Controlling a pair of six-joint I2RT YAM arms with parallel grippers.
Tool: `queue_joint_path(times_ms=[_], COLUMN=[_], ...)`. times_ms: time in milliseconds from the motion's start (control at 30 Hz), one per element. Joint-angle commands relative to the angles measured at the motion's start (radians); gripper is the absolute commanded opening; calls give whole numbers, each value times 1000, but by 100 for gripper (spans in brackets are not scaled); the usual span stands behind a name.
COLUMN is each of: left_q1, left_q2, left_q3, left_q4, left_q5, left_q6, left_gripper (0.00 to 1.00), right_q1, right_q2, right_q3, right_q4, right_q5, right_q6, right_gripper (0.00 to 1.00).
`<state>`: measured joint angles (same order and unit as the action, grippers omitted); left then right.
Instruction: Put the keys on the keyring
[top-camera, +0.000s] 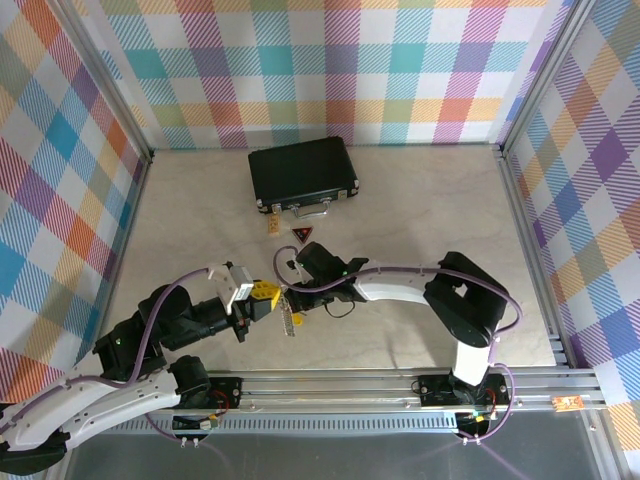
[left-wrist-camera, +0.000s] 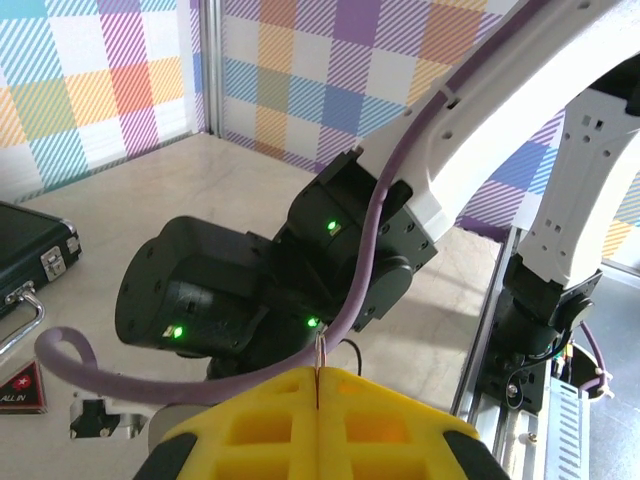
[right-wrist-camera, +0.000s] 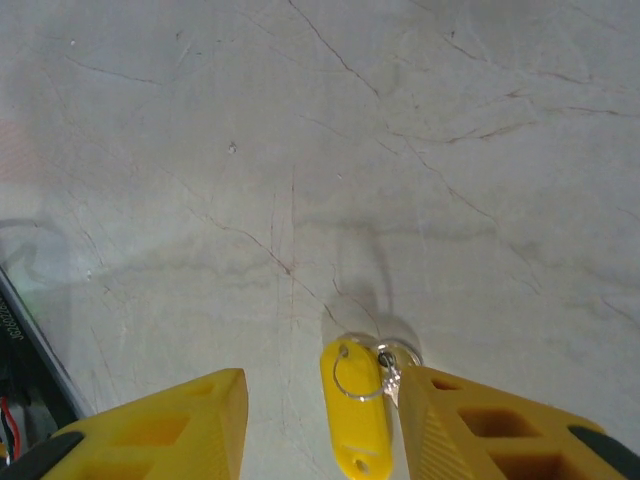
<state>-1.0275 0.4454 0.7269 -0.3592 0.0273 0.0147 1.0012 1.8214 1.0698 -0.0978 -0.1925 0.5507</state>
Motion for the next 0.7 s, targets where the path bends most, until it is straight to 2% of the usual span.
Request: queue_joint_path(times_ms=[0,300,667], left_q1=[-8,-9,-9], left_q2=[-14,-19,-25], left_q3=[-5,-9,-14], left_q4=[62,63,66], left_q5=[-15,-24,-27], left_q6=[-14,-13,-6], left_gripper=[0,0,0], right_q1=[14,29,50], right_q2=[29,68,110], right_q3=[22,41,126], right_q4=[-1,-21,-218], right_q5=[-19,2,134], right_q6=[29,31,-32], right_gripper=[43,42,39])
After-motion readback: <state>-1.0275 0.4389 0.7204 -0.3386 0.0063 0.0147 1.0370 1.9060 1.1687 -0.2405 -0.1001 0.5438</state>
